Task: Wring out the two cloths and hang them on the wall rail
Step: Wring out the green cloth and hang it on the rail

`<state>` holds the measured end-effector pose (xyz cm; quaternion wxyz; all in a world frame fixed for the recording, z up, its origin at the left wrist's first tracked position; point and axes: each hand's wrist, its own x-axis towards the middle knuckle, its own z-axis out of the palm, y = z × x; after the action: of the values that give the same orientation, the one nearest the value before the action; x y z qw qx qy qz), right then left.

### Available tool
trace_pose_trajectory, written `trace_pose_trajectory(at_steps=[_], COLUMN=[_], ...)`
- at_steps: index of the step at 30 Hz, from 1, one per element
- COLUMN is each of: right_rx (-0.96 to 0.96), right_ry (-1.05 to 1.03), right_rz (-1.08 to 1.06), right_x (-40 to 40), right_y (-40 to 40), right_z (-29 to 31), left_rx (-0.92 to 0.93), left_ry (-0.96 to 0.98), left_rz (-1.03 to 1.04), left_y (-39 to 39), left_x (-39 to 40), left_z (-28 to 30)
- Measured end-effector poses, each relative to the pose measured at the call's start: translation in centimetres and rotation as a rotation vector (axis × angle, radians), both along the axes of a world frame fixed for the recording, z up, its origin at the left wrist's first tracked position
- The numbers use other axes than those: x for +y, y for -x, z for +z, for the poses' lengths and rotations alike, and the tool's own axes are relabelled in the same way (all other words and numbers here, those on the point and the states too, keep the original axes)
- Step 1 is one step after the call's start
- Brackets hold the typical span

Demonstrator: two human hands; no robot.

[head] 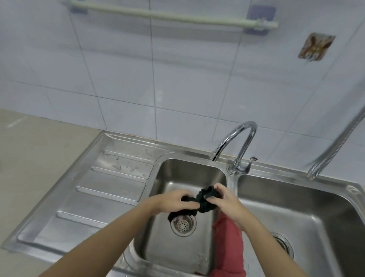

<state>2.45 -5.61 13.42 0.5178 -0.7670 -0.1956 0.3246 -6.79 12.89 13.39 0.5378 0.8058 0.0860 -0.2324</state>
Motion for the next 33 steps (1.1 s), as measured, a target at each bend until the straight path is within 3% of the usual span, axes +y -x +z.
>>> trace_pose_trajectory(at_steps=[5,8,13,21,27,33], right_rx=[-0.107,-0.126,-0.173,-0.199,-0.108,-0.294], right_ry=[0.022,-0.010,-0.007,-0.099,-0.253,-0.282], right_rz=[-0.013,-0.070,-0.107,-0.188,-0.168,-0.149], right_x=[0.4,0.7,1.2,0.7,0.5,2.6], right_y=[0.9,1.6,2.4,2.7,1.7,0.7], right_z=[1.3,2.0,2.5,3.0,4.0,7.9], left_rx=[-0.125,-0.214,-0.392,-0.466,-0.518,-0.589], left_ry=[-0.078,0.018,-0.172,-0.037,-0.225,-0.250], left_rz=[-0.029,-0.015,0.137,0.417,0.314,0.418], left_y=[1.5,1.9,2.1,2.1,1.3,0.9], left_x=[-0.7,-1.1,-1.3,-2.1,0.8,3.8], left_z=[2.0,2.4,2.4,3.8,5.8,8.9])
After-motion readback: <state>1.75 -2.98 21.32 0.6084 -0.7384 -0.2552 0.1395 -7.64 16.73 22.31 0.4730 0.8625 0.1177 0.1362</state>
